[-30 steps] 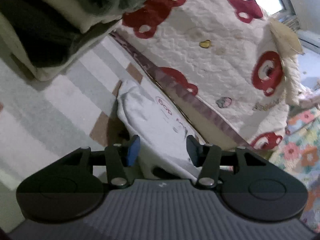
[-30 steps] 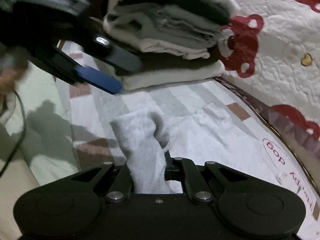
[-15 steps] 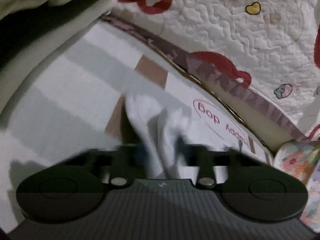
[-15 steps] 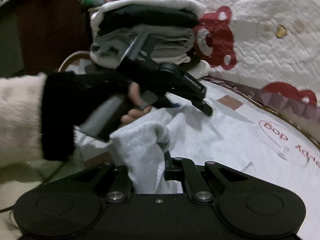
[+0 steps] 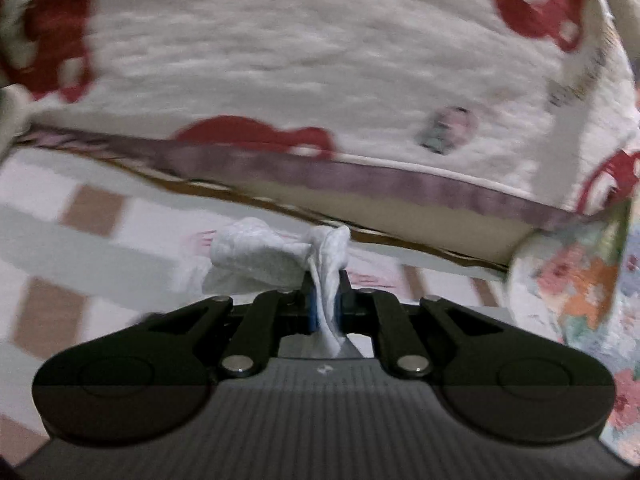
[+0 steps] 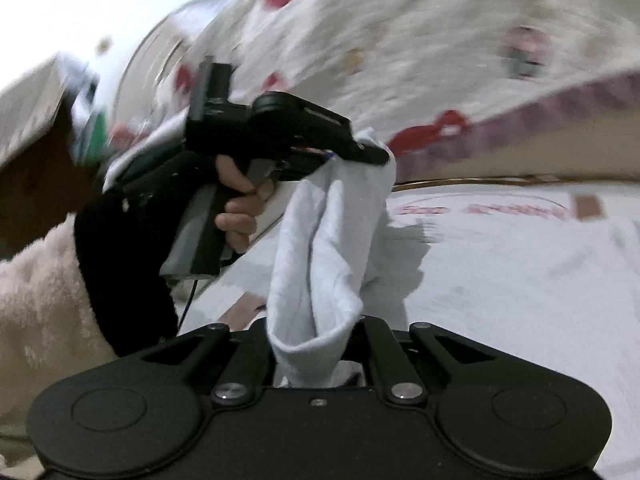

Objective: Fold clothes
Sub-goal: 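Lift the shirt hem with both grippers toward the collar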

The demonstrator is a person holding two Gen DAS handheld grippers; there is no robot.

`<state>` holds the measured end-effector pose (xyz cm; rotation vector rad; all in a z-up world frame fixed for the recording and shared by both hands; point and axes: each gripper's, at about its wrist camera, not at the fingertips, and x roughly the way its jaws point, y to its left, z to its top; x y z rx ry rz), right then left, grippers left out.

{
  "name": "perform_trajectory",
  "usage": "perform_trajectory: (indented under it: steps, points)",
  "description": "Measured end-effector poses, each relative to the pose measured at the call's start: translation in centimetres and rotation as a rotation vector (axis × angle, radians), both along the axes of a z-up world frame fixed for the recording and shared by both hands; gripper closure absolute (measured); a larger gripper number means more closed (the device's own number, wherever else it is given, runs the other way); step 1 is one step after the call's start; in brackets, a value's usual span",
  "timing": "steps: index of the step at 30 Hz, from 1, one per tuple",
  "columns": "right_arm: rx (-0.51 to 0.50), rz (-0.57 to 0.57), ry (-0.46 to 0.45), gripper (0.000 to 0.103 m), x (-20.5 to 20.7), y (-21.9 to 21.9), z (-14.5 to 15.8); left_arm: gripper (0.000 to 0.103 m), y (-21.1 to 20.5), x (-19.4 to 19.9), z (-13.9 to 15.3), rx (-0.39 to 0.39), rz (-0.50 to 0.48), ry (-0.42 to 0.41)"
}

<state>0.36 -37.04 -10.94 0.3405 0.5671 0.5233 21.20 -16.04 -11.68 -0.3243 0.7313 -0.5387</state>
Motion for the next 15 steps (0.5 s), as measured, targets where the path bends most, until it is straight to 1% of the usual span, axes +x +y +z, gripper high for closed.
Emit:
perform_trajectory:
  steps: [6, 8, 11, 12, 15]
  points:
    - [0.172, -0.243, 0.047, 0.096, -3.4, -7.3, -3.1, 0.096, -10.5, -0.4, 1.0, 0.061, -0.128, -0.007]
    - [0.17, -0.294, 0.061, 0.096, -4.0, -8.5, -3.9, 0.096, -13.4, -0.4, 0.7, 0.089, -0.163, 0.002]
    - [0.15, -0.354, 0.084, 0.096, -4.7, -9.9, -4.9, 0.096, -17.0, -0.7, -0.4, 0.136, -0.204, 0.019]
    - [0.139, -0.373, 0.088, 0.096, -5.0, -10.2, -5.1, 0.096, -17.9, -0.8, -0.8, 0.158, -0.216, 0.016]
    - [0.156, -0.403, 0.125, 0.096, -5.2, -10.9, -5.6, 0.096, -20.0, -1.2, -1.8, 0.21, -0.242, 0.021]
